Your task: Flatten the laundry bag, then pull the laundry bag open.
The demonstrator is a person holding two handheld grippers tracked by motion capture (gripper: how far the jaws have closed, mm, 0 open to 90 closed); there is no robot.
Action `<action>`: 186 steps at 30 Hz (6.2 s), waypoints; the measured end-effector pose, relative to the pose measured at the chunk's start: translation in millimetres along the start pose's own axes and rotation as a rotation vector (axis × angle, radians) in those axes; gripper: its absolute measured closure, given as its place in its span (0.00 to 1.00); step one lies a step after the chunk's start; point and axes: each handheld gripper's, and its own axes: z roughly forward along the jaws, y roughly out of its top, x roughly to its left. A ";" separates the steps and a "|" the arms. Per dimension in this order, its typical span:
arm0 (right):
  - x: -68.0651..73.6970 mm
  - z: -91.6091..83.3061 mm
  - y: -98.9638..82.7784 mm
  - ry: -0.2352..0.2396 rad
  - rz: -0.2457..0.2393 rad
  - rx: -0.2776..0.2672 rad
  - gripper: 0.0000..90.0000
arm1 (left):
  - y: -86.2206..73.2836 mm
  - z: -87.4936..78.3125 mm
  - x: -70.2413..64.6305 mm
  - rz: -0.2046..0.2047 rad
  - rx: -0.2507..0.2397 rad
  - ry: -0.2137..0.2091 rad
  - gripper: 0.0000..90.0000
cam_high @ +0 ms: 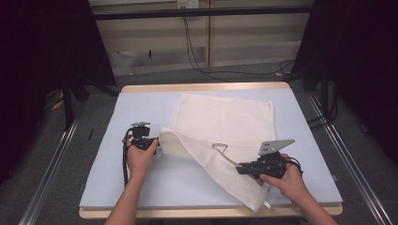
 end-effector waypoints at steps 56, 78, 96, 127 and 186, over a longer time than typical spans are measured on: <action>-90.7 0.9 2.1 -0.565 0.259 0.074 0.95 | -17.6 -23.1 2.6 0.055 0.059 0.060 0.98; -89.7 1.1 -1.5 -0.534 0.254 0.052 0.94 | -23.6 -32.5 3.2 0.038 0.068 0.052 0.98; -79.3 -6.5 0.4 -0.543 0.219 0.009 0.71 | -17.3 -48.4 0.9 0.049 0.051 0.114 0.81; -12.4 -51.8 -48.9 -0.368 0.054 -0.030 1.00 | -5.7 3.2 -148.8 0.182 0.209 -0.237 0.80; -5.2 -33.2 -62.7 -0.316 0.016 0.048 1.00 | -37.6 106.1 -259.4 0.129 0.408 -0.354 0.82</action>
